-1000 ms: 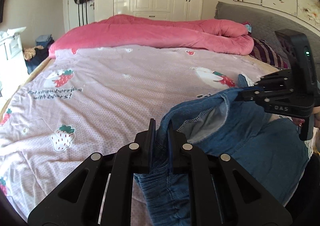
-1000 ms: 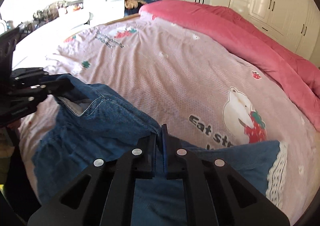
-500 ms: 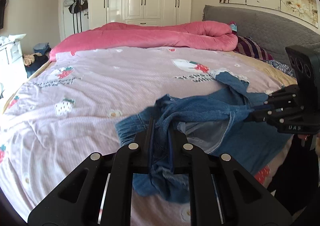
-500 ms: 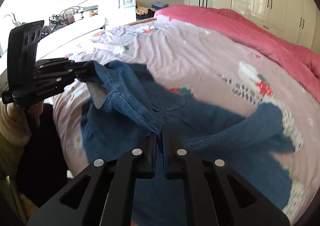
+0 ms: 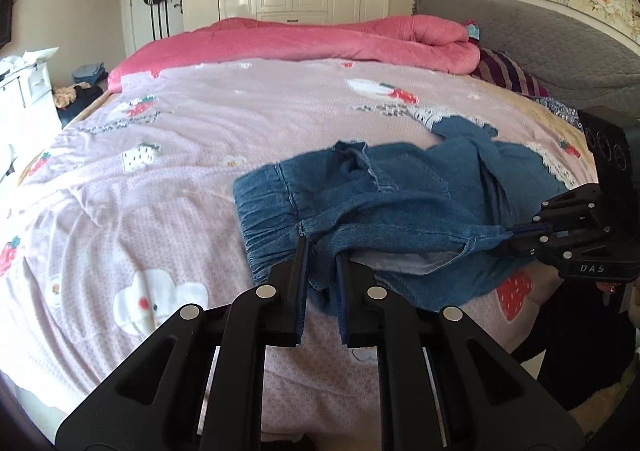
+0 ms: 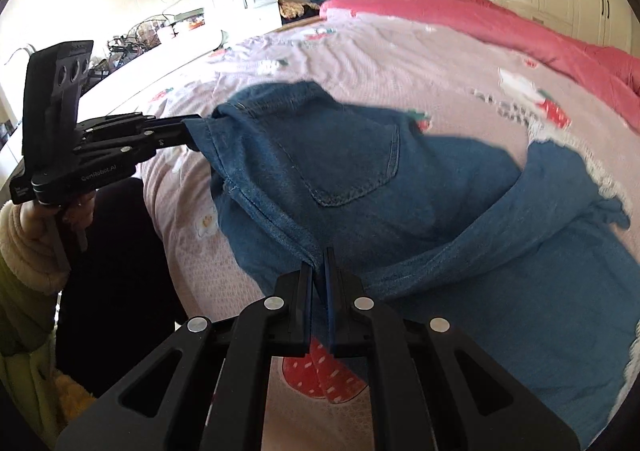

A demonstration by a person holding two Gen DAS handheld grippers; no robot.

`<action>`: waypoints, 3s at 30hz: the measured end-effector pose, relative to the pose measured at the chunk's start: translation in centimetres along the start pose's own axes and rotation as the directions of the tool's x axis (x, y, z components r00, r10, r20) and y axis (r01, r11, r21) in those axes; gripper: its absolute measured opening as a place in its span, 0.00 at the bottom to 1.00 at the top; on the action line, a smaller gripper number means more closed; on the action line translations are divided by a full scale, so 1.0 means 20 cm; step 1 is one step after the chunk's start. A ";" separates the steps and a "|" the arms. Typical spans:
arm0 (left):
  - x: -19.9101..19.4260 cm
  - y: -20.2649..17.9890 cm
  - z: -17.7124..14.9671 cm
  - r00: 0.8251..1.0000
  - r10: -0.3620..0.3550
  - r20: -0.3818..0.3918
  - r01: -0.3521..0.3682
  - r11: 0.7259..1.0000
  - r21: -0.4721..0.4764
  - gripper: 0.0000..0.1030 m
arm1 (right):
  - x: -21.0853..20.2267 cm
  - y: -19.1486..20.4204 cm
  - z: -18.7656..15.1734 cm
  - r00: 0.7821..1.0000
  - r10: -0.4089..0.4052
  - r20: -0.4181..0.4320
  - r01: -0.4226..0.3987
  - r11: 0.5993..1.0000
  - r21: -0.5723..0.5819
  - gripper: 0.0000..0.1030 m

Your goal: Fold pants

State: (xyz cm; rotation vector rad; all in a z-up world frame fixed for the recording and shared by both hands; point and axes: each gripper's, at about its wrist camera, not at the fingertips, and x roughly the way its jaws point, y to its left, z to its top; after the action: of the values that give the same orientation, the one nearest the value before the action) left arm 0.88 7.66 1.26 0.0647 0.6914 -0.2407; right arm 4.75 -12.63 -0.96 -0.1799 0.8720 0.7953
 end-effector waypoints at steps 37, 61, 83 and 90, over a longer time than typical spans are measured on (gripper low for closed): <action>-0.06 -0.07 0.26 0.994 -0.109 0.032 0.112 0.990 -0.081 0.44 | -0.20 -0.05 0.13 0.986 0.042 0.163 -0.054 0.996 0.075 0.43; 0.06 -0.28 0.24 0.990 -0.143 -0.015 0.142 0.989 -0.043 0.84 | -0.51 -0.40 -0.04 0.960 -0.184 0.211 0.109 0.939 0.325 0.70; 0.63 -0.75 0.28 0.804 -0.552 -0.223 0.520 0.833 -0.187 0.07 | -0.32 -0.77 0.44 0.932 -0.359 0.045 0.344 0.919 0.192 0.89; 0.59 -0.76 0.30 0.799 -0.568 -0.197 0.549 0.823 -0.146 0.04 | 0.13 -0.88 0.75 0.897 -0.423 -0.130 0.424 0.905 -0.019 0.88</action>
State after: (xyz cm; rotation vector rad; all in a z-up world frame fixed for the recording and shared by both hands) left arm 9.72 -10.32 -1.26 -0.2002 0.9470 -0.7884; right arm 27.18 -16.88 3.94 -0.4034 0.9184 0.3717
